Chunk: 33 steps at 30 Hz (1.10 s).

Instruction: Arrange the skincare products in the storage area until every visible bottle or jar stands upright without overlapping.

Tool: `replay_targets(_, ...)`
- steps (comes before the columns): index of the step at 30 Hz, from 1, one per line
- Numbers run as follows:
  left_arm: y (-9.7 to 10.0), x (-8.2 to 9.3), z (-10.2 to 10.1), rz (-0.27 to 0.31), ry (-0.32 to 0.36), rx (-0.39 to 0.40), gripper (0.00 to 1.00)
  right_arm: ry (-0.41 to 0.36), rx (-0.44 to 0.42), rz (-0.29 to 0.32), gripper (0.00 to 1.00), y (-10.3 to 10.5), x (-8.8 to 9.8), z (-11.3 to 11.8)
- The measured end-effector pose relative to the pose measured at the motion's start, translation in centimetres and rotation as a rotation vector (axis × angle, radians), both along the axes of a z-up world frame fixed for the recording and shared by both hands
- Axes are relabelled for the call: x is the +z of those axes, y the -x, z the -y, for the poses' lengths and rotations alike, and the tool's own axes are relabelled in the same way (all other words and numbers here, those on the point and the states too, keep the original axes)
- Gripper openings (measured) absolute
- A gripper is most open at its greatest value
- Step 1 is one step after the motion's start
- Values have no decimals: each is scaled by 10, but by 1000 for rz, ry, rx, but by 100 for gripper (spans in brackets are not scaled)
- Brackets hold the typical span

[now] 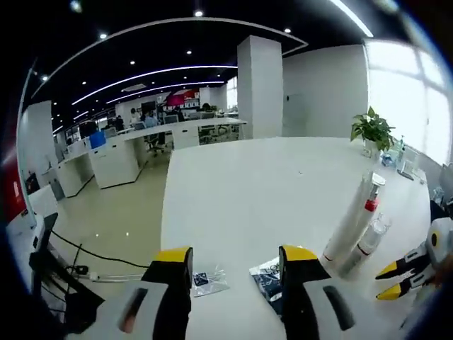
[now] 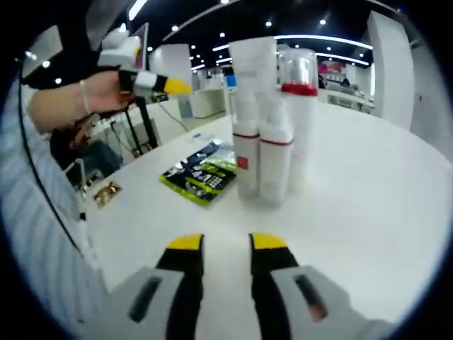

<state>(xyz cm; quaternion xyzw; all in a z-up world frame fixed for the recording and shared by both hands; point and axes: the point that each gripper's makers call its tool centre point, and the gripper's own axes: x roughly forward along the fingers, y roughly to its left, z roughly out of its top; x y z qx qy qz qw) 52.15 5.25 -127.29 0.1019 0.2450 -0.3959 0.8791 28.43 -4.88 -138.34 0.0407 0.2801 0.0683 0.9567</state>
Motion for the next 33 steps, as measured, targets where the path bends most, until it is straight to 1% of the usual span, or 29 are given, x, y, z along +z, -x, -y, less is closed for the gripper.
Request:
replay_targets(1,-9,1,0,2,-32,14,56,-17,-11,7,24,2,1,0)
replay_targets(2,-12,-1,0,-5,-46,16,58,-22,-15,12,24,2,1,0)
replay_targets(4,-18,-5,1,-49,-70,26,58,-28,-24,14,24,5,0,0)
replay_targets(5,-21,-5,2,-58,-72,33,59,-29,-28,12,24,6,0,1)
replay_targets(7,-26,-12,4,-127,-69,60,60,-40,-44,13,24,9,0,3)
replay_targets(9,-30,-19,4,-176,-79,73,64,-50,-54,16,24,12,0,4)
replay_targets(10,-34,-24,4,-195,-96,84,65,-52,-57,16,24,14,0,4)
replay_targets(12,-37,-34,3,-221,-148,78,66,-51,-63,12,25,16,-1,5)
replay_targets(13,-39,-43,3,-250,-187,69,66,-49,-65,5,25,18,-2,6)
replay_targets(14,-40,-48,3,-269,-205,66,67,-49,-66,1,25,19,-3,6)
replay_targets(18,-44,-70,4,-369,-248,93,69,-49,-77,-11,25,24,-5,6)
replay_targets(19,-44,-72,4,-380,-253,95,69,-49,-77,-12,25,24,-5,5)
replay_targets(20,-43,-79,5,-423,-274,104,69,-45,-77,-14,25,26,-5,4)
replay_targets(21,-45,-83,5,-429,-289,110,70,-42,-76,-15,25,27,-5,4)
replay_targets(22,-47,-88,3,-431,-321,114,70,-39,-75,-18,25,28,-6,3)
replay_targets(23,-49,-95,-1,-430,-374,118,70,-37,-74,-24,25,29,-6,2)
replay_targets(24,-50,-97,-3,-428,-394,115,70,-37,-75,-25,24,30,-7,2)
replay_targets(25,-48,-104,-6,-441,-441,108,70,-39,-78,-29,24,31,-7,1)
replay_targets(26,-42,-110,-5,-484,-462,95,70,-38,-78,-31,25,33,-8,0)
replay_targets(28,-40,-116,-4,-519,-472,107,71,-35,-85,-39,24,36,-9,0)
replay_targets(30,-40,-120,-3,-540,-479,123,71,-25,-98,-49,24,39,-12,3)
replay_targets(33,-42,-125,-6,-575,-491,170,70,-16,-115,-48,24,40,-13,6)
